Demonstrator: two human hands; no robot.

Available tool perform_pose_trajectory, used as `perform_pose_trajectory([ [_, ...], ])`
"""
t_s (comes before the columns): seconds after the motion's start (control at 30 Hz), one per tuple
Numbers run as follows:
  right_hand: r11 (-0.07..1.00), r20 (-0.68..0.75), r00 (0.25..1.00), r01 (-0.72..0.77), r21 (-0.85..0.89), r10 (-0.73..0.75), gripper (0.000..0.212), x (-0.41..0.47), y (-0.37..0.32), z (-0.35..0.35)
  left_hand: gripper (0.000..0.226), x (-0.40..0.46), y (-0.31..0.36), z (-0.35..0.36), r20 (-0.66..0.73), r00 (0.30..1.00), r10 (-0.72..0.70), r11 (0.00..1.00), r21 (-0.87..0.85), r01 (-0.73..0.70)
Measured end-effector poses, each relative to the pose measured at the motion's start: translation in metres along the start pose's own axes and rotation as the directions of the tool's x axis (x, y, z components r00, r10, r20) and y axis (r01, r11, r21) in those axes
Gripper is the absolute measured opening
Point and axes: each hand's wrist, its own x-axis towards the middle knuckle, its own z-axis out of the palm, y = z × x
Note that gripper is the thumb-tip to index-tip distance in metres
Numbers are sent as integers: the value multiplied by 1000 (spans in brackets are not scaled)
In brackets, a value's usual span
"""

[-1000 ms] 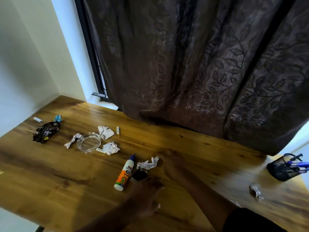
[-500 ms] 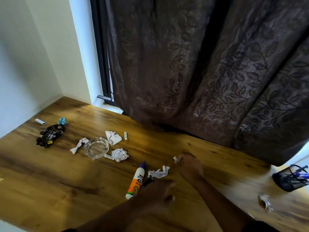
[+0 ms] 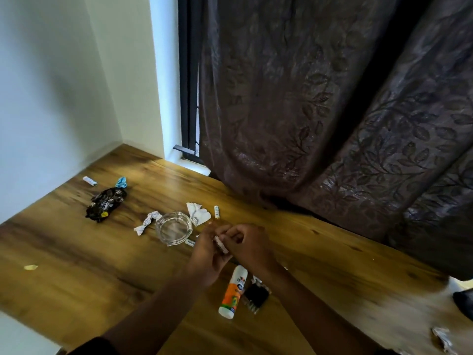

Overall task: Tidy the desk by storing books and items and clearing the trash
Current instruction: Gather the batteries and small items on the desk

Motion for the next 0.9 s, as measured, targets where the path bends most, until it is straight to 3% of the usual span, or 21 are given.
perform_pose_trajectory([
  [0.13,1000,-64,998,18,-5,-18,20,24,-7,8,33,1,12,-23,-110,993,-48,996,-76,40],
  [0.27,998,-14,1000,17,-61,-17,18,71,-3,29,34,-2,20,-42,-166,983,-76,994,-87,62],
  [0.5,943,220,973,15,-333,62,60,141,14,65,40,-1,30,-73,-200,977,-79,996,-64,68],
  [0.6,918,227,972,43,-395,52,58,152,23,74,40,-1,32,-78,-202,974,-98,995,-50,90],
  [0.73,926,191,981,33,-376,43,49,155,28,77,36,0,32,-81,-180,976,-126,992,-40,121],
  [0.9,986,150,987,-35,-164,60,35,141,20,64,41,2,26,-80,-155,976,-155,986,-80,144],
])
